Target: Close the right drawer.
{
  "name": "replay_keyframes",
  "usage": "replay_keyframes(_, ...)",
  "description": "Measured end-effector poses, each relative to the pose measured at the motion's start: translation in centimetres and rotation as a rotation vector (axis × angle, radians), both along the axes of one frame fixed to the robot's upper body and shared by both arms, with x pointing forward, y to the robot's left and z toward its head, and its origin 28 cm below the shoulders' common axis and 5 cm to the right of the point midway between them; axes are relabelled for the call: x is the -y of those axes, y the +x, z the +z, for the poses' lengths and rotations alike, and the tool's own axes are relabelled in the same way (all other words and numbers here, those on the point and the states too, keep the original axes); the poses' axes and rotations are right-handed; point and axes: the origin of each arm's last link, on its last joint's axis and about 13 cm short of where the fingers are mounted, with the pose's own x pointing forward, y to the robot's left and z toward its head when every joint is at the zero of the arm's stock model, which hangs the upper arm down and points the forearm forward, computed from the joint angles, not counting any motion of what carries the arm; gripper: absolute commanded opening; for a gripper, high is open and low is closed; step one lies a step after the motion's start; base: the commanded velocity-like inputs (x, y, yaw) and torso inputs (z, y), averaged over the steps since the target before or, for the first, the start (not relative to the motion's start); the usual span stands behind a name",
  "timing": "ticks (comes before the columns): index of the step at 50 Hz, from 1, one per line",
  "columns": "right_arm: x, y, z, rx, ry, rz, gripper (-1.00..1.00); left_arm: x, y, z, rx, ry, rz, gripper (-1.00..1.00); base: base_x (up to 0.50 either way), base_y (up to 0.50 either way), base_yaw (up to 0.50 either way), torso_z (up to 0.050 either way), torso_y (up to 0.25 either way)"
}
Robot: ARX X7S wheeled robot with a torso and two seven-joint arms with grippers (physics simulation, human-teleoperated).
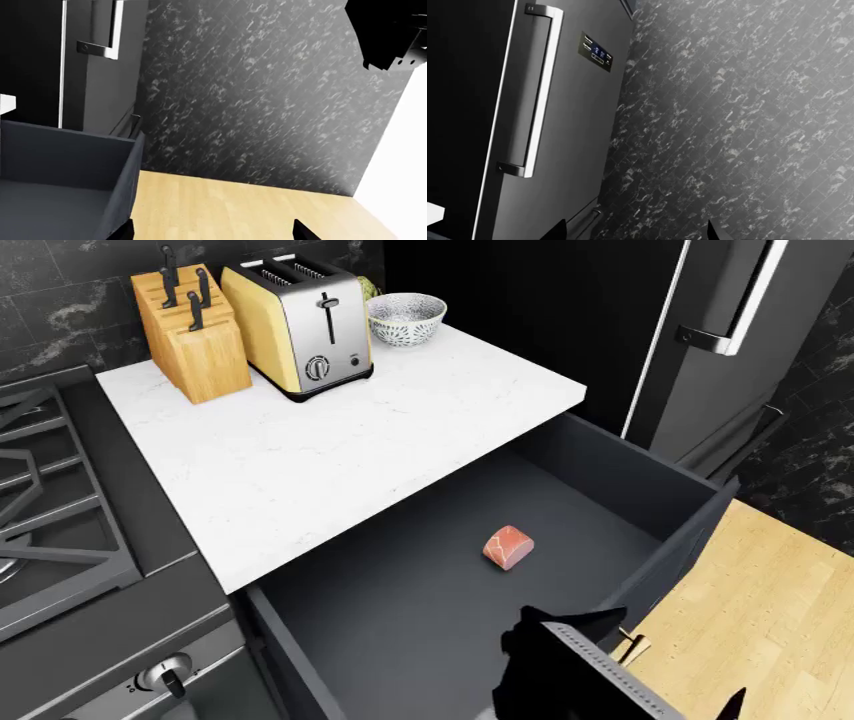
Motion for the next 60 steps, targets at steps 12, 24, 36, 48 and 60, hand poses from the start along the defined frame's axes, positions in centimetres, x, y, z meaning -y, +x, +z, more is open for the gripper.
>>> replay_keyframes(12,-0.1,0.2,-0.2,-0.002,0.003,0.004,1.00,0.9,-1.2,-1.8,-0.052,0.012,-0.057,1.00,0.00,0.00,0.00,0.000,0.000)
replay_keyframes(24,-0.4,0.4,-0.5,-0.004,0.007,0.011,1.00,1.6,-1.7,-3.6,-0.094,0.030,-0.078,1.00,0.00,0.00,0.00,0.000,0.000)
replay_keyframes(36,-0.6,0.7,-0.6,-0.006,0.008,0.021,1.00,2.0,-1.1,-5.6,-0.122,0.048,-0.065,1.00,0.00,0.00,0.00,0.000,0.000)
replay_keyframes(48,-0.9,0.9,-0.6,-0.004,0.008,0.030,1.00,1.9,-0.7,-8.2,-0.167,0.096,-0.041,1.00,0.00,0.00,0.00,0.000,0.000)
replay_keyframes(60,-1.1,1.1,-0.7,-0.002,0.010,0.038,1.00,1.8,-0.6,-10.8,-0.224,0.145,-0.017,1.00,0.00,0.00,0.00,0.000,0.000)
